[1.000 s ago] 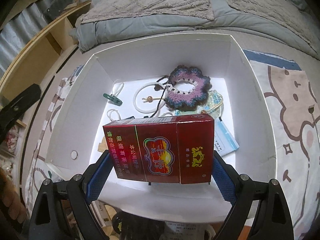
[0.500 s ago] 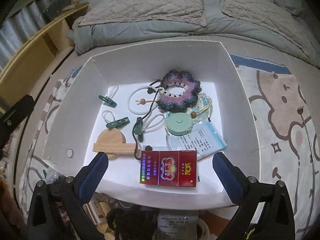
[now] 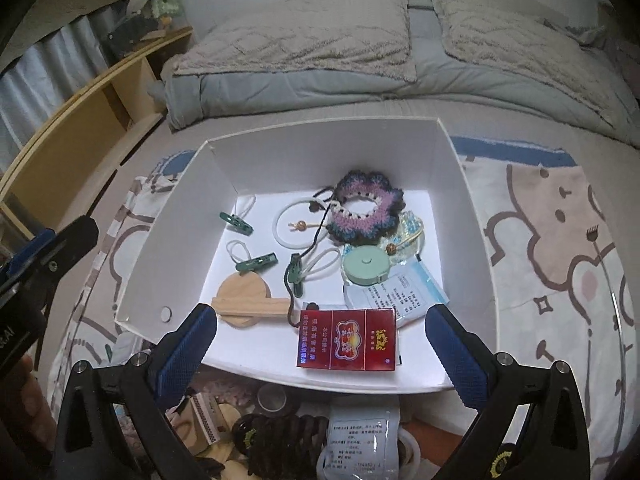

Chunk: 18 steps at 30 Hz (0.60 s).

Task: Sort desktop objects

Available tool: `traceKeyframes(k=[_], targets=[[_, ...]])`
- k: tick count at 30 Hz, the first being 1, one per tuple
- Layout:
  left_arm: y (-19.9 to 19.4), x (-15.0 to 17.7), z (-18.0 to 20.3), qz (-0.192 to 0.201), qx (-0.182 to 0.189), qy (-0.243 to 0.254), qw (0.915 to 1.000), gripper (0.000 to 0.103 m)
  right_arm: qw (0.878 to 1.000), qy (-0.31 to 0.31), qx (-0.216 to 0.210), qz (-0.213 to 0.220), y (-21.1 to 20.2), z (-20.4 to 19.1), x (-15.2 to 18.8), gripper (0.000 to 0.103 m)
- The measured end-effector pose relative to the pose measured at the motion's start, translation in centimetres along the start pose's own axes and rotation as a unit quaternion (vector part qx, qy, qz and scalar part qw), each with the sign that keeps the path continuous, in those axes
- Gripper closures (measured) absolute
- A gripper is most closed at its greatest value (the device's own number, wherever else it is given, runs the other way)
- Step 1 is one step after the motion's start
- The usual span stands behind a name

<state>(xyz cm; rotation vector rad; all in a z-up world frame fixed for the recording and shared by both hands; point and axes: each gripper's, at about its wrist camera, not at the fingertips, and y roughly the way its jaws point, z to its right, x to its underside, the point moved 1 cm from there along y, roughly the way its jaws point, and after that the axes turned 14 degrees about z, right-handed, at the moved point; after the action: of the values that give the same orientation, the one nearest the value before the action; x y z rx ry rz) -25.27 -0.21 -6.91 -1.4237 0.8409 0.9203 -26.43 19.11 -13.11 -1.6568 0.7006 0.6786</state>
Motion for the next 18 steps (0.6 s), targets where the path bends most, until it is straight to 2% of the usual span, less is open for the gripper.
traceKeyframes(k=[6,18], targets=[[-1.5,-0.4,-0.3,0.01,-0.007,0.006,0.9999,0.001,1.0,-0.009,0.007,0.027,-2.3,-0.1,-0.6,0.0],[-5.4,-0.9,-0.5,0.022,-0.005,0.013,0.9997,0.0,0.997,-0.014,0.001,0.08,-8.0,-0.9,-1.8,0.0]])
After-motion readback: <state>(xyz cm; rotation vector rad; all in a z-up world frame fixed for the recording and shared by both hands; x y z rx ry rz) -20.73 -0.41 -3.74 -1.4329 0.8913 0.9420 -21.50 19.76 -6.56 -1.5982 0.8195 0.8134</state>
